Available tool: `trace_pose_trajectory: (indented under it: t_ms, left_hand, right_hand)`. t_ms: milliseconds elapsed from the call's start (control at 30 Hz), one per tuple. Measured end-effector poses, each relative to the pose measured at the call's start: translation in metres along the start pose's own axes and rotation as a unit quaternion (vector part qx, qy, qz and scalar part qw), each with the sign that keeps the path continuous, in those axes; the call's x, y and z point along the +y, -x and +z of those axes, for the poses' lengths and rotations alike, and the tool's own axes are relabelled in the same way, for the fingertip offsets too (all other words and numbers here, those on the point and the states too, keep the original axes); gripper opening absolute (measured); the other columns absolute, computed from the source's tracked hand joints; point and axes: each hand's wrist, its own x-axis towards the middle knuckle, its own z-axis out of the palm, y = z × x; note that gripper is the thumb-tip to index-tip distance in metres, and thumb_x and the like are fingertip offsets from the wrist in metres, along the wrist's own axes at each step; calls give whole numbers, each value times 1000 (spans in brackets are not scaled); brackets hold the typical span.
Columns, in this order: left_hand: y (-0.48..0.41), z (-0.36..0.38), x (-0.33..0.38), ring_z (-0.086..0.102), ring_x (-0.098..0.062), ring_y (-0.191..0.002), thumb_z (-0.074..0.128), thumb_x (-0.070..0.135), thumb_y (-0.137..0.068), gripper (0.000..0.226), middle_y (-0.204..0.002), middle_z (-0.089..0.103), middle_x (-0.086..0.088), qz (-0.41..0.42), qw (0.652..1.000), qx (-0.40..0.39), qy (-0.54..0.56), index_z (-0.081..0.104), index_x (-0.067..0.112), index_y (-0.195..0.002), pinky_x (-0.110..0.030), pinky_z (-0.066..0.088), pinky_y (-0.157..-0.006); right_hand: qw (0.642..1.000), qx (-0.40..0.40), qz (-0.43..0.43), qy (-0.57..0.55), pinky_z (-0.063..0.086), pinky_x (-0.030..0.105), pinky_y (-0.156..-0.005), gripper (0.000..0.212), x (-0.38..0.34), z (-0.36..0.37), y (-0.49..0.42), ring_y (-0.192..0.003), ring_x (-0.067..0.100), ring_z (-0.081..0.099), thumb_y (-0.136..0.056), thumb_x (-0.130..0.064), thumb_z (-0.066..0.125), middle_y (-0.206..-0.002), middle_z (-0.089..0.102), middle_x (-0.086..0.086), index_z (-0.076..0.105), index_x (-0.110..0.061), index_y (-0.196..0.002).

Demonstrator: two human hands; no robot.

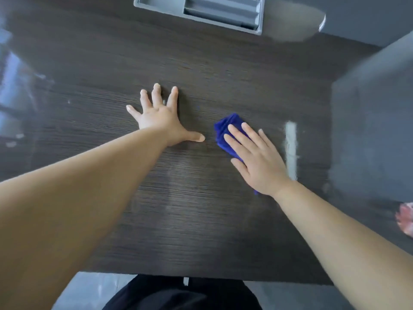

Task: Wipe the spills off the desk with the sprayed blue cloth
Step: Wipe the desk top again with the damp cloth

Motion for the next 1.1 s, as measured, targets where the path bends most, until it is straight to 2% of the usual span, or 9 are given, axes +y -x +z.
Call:
trace_pose_trajectory:
  t_ms: [100, 233, 467, 600, 700, 767, 867, 933, 1100]
  left_hand:
    - [4, 0, -11, -5, -31, -144, 70, 73, -57, 119, -158, 0, -4, 25, 999, 26, 35, 7, 33, -150, -58, 3, -113]
    - [21, 9, -19, 5, -35, -140, 65, 61, -74, 93, -153, 11, -8, 69, 994, 78, 31, 20, 28, -147, -48, 16, -115]
    - [87, 45, -19, 7, -29, -138, 61, 36, -82, 69, -151, 15, -5, 169, 984, 49, -4, 31, 25, -144, -46, 33, -107]
    - [118, 62, -13, 7, -32, -138, 59, 42, -83, 71, -151, 13, -6, 218, 974, 20, -62, 27, 26, -145, -43, 24, -111]
    - [134, 73, -4, 7, -32, -139, 59, 46, -83, 73, -151, 12, -6, 222, 973, 17, -63, 26, 26, -145, -42, 19, -113]
    - [141, 78, -1, 10, -32, -138, 61, 47, -82, 74, -150, 15, -6, 212, 975, 27, -62, 28, 26, -145, -41, 18, -113]
    - [148, 81, 1, 17, -32, -134, 67, 45, -77, 76, -147, 22, -7, 186, 980, 50, -46, 34, 25, -142, -40, 20, -111]
    - [151, 82, 1, 18, -32, -133, 70, 45, -76, 77, -146, 24, -8, 166, 984, 56, -43, 35, 25, -142, -41, 21, -110]
    - [171, 93, 6, 18, -32, -134, 67, 51, -77, 81, -147, 21, -7, 151, 986, 36, -68, 29, 25, -143, -43, 20, -112]
  right_hand:
    - [979, 24, 199, -23, 18, 49, -115, 56, 33, -3, 33, -144, 26, 17, -97, -40, 29, -156, 24, 1, 27, -18, -148]
    - [872, 71, 477, -81, 7, 47, -117, 58, -14, -3, -11, -147, 23, 0, -101, -39, 27, -160, 3, -1, 10, -18, -152]
    - [1000, 12, 12, -6, 23, 50, -112, 53, -81, 16, 66, -142, 24, 25, -95, -40, 33, -154, 30, 0, 35, -20, -145]
    - [973, 45, 224, -24, 29, 59, -108, 53, -20, 18, 109, -141, 29, 26, -96, -38, 30, -153, 31, 3, 36, -17, -144]
    - [869, 81, 482, -74, 14, 53, -115, 57, -42, 15, 77, -146, 25, 8, -98, -37, 33, -159, 12, 0, 19, -18, -150]
    - [881, 78, 461, -78, 11, 51, -116, 61, -79, 16, 59, -146, 25, 6, -97, -41, 31, -160, 8, 2, 14, -18, -151]
    - [984, 64, 161, -34, 23, 52, -112, 58, -116, 27, 92, -143, 26, 23, -93, -43, 35, -155, 27, 3, 34, -18, -146]
    - [998, 32, 46, -10, 26, 50, -110, 54, -93, 32, 133, -140, 25, 29, -93, -42, 38, -152, 33, 1, 38, -21, -143]
    - [919, 84, 383, -42, 30, 56, -107, 57, -28, 35, 191, -141, 32, 26, -93, -38, 35, -154, 30, 6, 35, -14, -145]
